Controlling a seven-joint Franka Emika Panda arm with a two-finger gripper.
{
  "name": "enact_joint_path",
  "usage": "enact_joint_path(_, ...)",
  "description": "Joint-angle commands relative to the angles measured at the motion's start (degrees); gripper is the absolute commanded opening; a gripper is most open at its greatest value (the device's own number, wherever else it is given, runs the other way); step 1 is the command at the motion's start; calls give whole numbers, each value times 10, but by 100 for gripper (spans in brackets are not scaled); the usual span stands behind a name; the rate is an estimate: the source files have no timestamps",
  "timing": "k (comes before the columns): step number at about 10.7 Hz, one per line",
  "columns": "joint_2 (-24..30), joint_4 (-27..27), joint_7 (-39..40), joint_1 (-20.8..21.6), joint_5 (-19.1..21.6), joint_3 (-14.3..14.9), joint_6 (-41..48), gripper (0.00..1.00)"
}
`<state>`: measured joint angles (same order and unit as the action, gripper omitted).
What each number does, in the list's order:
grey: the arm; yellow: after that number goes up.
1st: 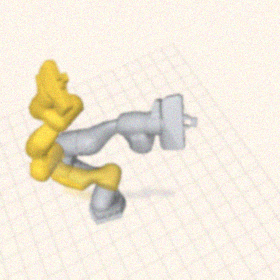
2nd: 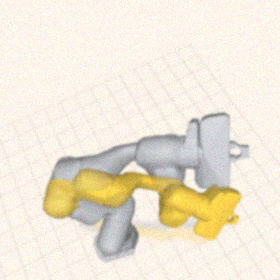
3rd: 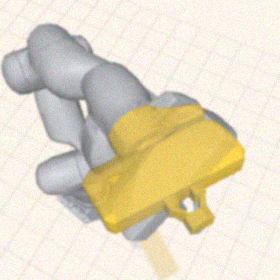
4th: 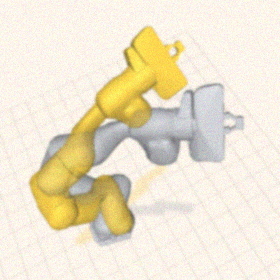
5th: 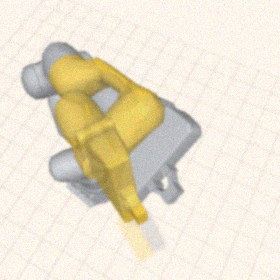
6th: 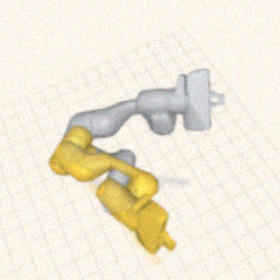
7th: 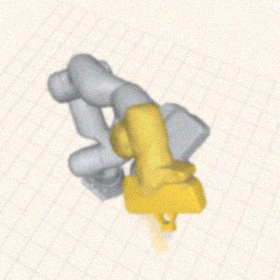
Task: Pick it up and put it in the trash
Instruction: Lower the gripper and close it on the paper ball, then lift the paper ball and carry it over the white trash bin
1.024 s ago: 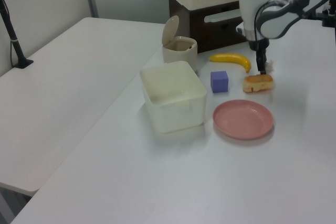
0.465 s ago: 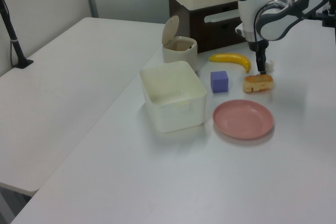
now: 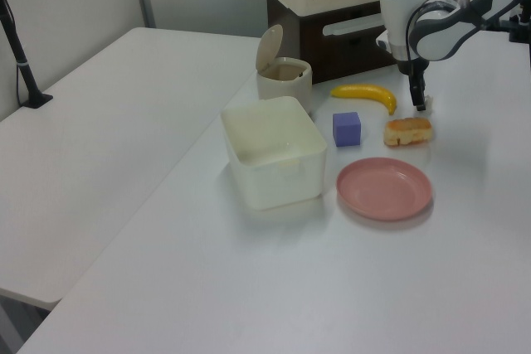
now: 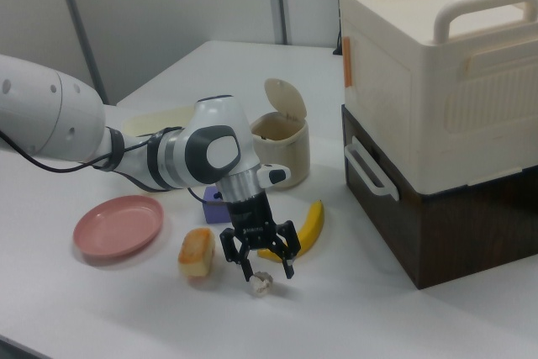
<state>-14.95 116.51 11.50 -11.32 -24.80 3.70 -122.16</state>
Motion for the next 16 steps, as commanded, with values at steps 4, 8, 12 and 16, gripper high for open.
enact_joint_path(4, 11, 17, -9, 3, -17, 2, 7, 6)
enact_joint_path(8, 15, 9, -26, 2, -7, 0, 7, 0)
enact_joint_path(12, 26, -84, -67, 33, 105, -4, 4, 0)
enact_joint_path(16, 12, -199, -96, 74, 194, -4, -3, 0)
